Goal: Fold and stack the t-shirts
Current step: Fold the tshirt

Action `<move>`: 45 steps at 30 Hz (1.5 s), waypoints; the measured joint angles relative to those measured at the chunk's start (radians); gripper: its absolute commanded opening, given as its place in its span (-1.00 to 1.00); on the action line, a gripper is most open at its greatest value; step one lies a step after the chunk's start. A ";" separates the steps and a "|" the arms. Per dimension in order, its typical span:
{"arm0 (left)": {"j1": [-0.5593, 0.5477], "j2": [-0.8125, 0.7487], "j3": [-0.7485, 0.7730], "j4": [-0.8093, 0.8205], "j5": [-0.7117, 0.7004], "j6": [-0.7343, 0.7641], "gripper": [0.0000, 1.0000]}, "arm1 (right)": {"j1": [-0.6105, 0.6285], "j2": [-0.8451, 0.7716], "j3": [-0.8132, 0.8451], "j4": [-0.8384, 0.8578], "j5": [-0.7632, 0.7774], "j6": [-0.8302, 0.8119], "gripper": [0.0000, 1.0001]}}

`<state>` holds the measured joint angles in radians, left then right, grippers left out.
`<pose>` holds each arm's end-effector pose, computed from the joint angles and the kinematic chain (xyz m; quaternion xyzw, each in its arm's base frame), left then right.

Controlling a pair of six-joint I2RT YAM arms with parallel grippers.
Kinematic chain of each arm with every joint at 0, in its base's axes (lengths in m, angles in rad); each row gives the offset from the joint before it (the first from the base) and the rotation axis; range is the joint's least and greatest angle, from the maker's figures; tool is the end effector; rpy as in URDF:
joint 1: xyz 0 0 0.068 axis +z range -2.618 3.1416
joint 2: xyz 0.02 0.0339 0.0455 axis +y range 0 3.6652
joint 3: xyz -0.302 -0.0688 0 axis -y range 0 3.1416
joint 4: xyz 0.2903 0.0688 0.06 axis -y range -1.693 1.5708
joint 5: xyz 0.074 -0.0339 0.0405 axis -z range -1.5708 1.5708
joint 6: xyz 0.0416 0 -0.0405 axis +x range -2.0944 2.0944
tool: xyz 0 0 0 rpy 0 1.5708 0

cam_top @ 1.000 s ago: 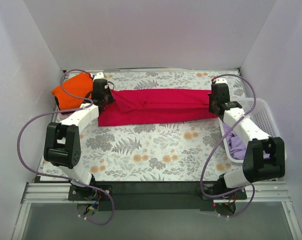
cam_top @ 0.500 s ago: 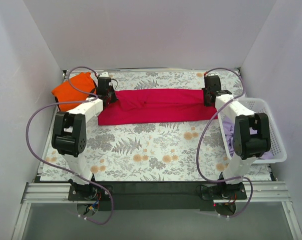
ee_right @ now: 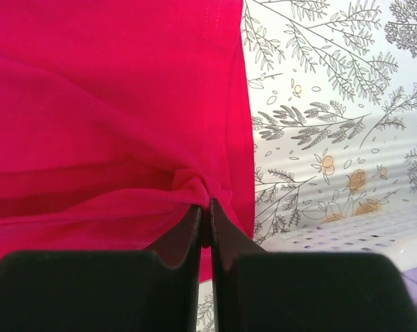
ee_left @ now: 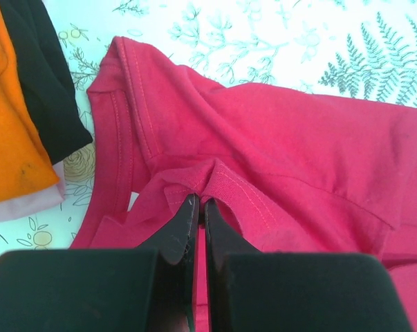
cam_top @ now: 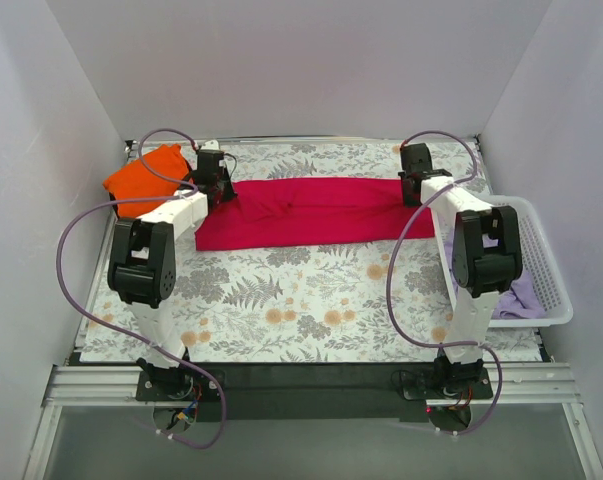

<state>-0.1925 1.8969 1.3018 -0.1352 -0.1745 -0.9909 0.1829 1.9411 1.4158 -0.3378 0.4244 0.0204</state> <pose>0.4690 -0.0841 0.2098 -0.3863 0.8242 -0.1607 0.3817 0.4783 0.0711 0.2163 -0.0017 0.9199 -0.1622 0.3570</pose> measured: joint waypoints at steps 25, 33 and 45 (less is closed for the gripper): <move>0.000 0.030 0.051 0.002 0.018 0.000 -1.00 | -0.007 0.077 0.132 -0.081 0.094 -0.004 -0.76; 0.000 0.055 0.069 0.004 0.018 0.000 -0.90 | -0.020 0.147 0.244 -0.080 0.119 -0.017 0.53; 0.000 0.047 0.081 0.017 0.010 -0.018 0.74 | 0.014 -0.038 0.079 -0.047 0.030 -0.017 0.57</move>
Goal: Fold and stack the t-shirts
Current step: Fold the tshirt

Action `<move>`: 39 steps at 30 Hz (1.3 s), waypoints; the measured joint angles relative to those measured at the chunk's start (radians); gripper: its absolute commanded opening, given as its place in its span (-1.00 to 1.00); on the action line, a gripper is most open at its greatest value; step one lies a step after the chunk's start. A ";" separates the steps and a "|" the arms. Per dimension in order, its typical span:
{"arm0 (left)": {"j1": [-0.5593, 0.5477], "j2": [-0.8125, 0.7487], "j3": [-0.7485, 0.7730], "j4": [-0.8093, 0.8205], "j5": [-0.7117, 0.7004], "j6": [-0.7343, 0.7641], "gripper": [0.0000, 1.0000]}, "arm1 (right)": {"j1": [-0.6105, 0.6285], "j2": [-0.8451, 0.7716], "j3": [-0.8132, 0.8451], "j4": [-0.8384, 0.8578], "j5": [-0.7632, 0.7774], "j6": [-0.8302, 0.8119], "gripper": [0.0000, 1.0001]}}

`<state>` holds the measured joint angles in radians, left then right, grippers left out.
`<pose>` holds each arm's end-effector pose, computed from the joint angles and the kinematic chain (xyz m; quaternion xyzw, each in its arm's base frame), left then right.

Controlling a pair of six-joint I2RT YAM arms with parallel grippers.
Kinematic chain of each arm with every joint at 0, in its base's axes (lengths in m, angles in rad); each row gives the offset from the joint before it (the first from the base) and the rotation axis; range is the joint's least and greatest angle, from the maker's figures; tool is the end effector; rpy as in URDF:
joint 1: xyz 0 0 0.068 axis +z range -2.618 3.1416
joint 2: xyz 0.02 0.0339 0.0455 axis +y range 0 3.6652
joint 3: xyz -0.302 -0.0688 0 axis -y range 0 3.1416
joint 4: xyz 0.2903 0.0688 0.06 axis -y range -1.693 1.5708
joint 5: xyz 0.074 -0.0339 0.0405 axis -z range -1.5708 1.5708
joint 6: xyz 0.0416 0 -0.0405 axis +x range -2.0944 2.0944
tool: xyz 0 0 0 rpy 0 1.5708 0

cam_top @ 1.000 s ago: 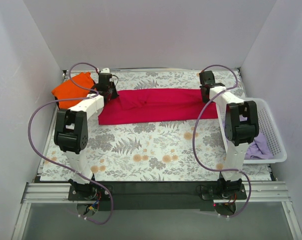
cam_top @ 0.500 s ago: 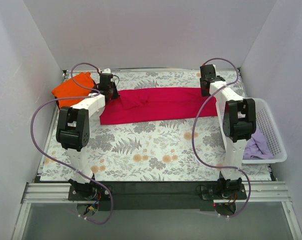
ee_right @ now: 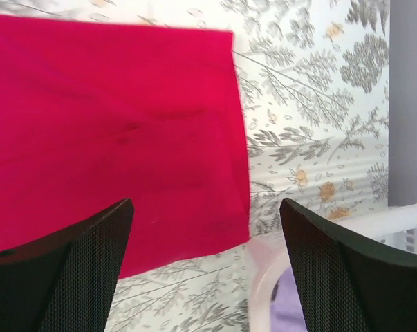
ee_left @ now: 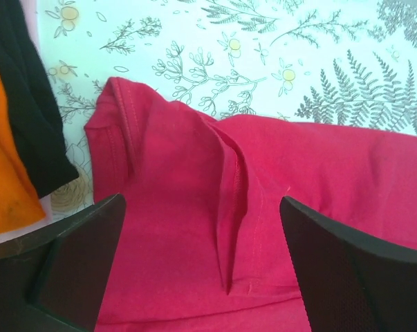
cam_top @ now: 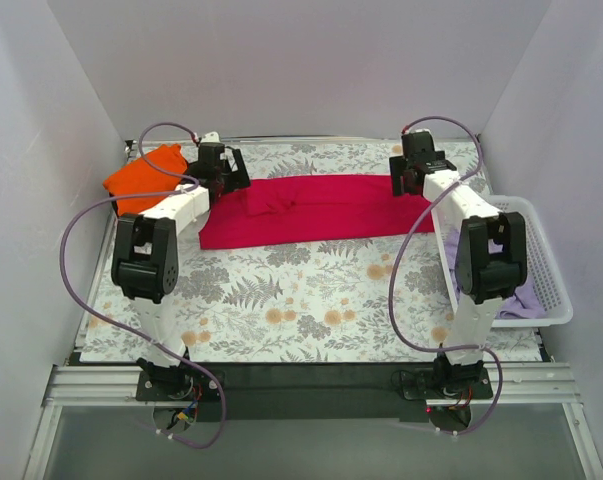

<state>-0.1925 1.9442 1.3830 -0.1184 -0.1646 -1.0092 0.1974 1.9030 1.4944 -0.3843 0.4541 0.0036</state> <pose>0.4895 -0.0885 0.2187 -0.3896 0.8113 -0.1817 0.3962 0.4810 0.0776 0.2594 -0.0023 0.9056 -0.1702 0.3885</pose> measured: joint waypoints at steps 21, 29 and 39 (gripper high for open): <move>-0.016 -0.163 -0.292 0.140 0.152 -0.108 0.08 | 0.270 -0.366 -0.443 0.214 -0.170 0.083 0.56; -0.034 -0.103 -0.290 0.165 0.179 -0.122 0.03 | 0.276 -0.462 -0.529 0.268 -0.195 0.113 0.57; -0.060 -0.024 -0.245 0.164 0.168 -0.133 -0.20 | 0.276 -0.476 -0.562 0.280 -0.195 0.122 0.57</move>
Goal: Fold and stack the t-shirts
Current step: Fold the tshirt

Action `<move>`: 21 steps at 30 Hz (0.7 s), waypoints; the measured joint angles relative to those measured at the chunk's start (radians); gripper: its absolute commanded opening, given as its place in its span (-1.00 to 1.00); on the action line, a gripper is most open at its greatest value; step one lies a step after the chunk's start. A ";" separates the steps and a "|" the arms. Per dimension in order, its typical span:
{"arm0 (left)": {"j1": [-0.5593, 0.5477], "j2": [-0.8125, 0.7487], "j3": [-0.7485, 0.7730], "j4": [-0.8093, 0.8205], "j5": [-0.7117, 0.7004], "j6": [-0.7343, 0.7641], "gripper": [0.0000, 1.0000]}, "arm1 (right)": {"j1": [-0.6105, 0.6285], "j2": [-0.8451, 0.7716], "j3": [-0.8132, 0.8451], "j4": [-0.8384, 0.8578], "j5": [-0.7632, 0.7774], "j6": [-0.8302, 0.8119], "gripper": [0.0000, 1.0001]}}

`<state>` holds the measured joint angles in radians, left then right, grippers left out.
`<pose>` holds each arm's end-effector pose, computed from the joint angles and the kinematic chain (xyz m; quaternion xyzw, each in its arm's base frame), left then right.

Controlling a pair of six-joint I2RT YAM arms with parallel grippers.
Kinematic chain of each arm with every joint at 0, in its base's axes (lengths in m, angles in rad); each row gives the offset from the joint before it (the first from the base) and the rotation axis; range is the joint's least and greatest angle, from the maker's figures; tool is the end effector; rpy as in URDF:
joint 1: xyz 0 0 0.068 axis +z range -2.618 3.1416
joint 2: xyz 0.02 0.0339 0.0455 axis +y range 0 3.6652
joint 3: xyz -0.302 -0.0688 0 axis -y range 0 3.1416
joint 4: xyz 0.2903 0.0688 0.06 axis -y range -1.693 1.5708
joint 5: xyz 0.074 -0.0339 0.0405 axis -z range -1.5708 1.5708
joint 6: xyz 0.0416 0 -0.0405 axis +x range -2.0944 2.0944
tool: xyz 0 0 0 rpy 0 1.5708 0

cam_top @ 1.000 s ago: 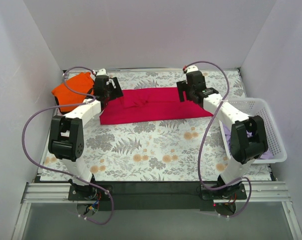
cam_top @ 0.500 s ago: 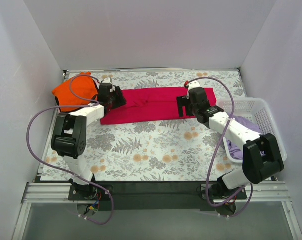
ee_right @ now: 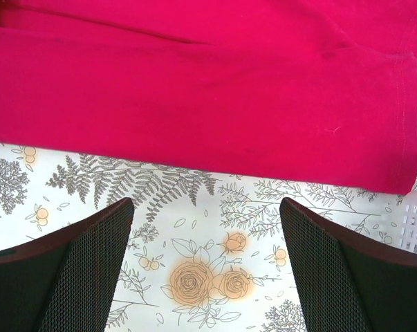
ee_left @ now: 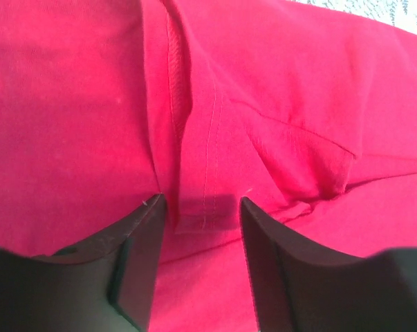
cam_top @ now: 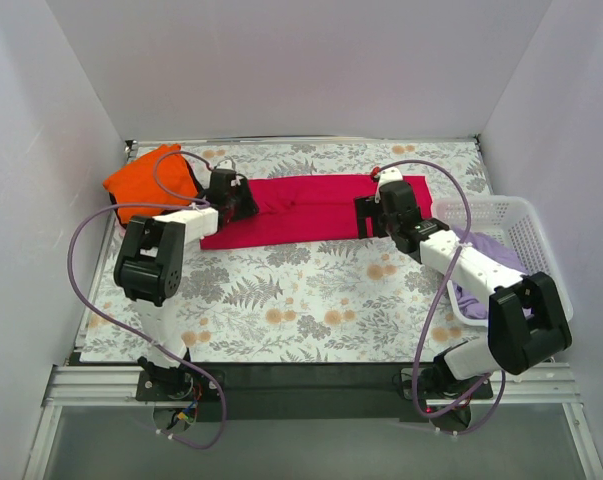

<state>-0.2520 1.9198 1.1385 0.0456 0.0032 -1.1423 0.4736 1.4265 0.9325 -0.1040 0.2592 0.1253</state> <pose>0.4429 -0.1142 0.1579 -0.3930 0.8253 -0.2615 0.3100 0.3208 0.1524 0.2632 -0.0924 0.8738 0.0276 0.4766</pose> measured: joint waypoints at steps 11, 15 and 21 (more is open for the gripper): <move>-0.011 0.007 0.012 -0.003 -0.007 -0.004 -1.00 | 0.000 -0.006 -0.002 0.003 0.002 0.000 0.57; -0.018 0.021 0.060 -0.016 0.006 -0.002 -1.00 | 0.000 -0.006 -0.012 0.008 0.003 0.000 0.57; -0.024 0.077 0.201 -0.031 0.028 0.000 -1.00 | 0.000 -0.006 -0.023 0.007 0.002 -0.001 0.57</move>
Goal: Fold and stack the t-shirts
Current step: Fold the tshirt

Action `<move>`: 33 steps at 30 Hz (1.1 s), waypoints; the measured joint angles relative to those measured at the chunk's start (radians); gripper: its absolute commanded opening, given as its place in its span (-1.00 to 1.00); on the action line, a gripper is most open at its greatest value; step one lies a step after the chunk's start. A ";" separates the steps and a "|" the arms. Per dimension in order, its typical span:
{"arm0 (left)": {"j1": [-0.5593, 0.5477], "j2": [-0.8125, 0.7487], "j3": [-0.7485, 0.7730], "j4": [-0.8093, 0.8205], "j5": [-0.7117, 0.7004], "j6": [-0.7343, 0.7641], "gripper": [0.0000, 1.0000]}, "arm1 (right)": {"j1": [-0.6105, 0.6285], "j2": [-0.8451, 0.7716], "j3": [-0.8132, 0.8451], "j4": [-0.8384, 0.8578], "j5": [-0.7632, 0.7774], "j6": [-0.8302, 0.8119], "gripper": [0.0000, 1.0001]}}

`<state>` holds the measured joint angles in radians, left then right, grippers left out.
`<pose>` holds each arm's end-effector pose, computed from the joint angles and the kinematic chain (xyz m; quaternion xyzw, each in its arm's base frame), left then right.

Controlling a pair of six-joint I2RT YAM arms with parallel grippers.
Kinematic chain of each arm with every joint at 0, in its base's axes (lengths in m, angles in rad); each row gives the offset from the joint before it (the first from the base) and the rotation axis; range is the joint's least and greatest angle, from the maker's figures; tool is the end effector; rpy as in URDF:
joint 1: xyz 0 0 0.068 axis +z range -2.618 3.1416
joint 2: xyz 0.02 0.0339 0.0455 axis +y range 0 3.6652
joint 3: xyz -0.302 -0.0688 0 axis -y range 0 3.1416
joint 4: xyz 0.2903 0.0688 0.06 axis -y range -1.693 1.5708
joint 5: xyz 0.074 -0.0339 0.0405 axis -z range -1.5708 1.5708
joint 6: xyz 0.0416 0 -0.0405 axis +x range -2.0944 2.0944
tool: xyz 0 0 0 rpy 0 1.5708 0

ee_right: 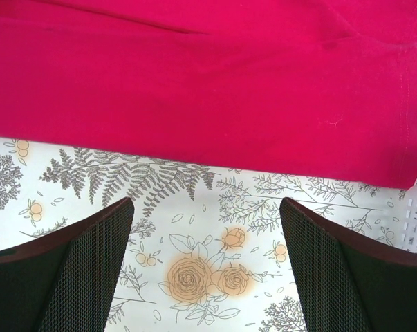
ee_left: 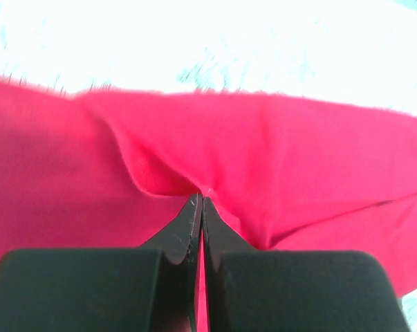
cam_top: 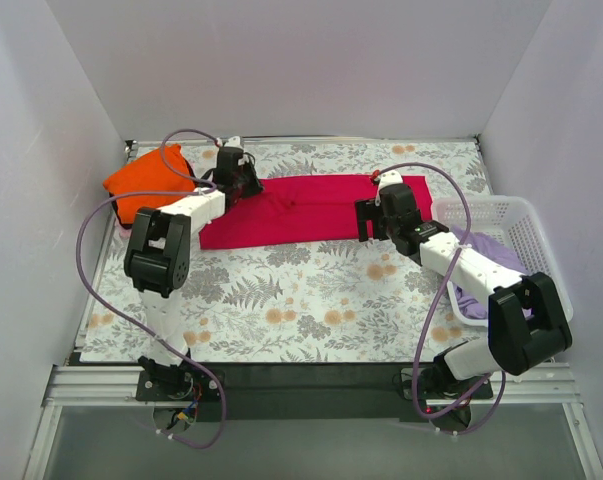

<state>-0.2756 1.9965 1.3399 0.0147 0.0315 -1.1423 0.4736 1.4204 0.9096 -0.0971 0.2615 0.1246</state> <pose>0.4845 -0.1384 0.1897 -0.3690 0.8143 -0.3023 0.3308 0.3173 0.1505 0.2573 -0.0931 0.8759 0.0249 0.4728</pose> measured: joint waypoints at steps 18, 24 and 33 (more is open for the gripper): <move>-0.018 0.040 0.092 -0.059 -0.061 0.014 0.88 | 0.000 0.004 -0.003 0.003 0.000 -0.003 0.62; -0.045 -0.154 -0.114 -0.021 -0.108 0.009 0.89 | -0.042 0.105 0.024 0.020 -0.004 -0.010 0.61; -0.047 -0.191 -0.264 0.017 -0.137 -0.010 0.91 | -0.122 0.323 0.150 0.061 -0.019 -0.030 0.60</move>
<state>-0.3225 1.8053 1.0760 0.0315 -0.1051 -1.1519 0.3519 1.7439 1.0595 -0.0357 0.2428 0.0944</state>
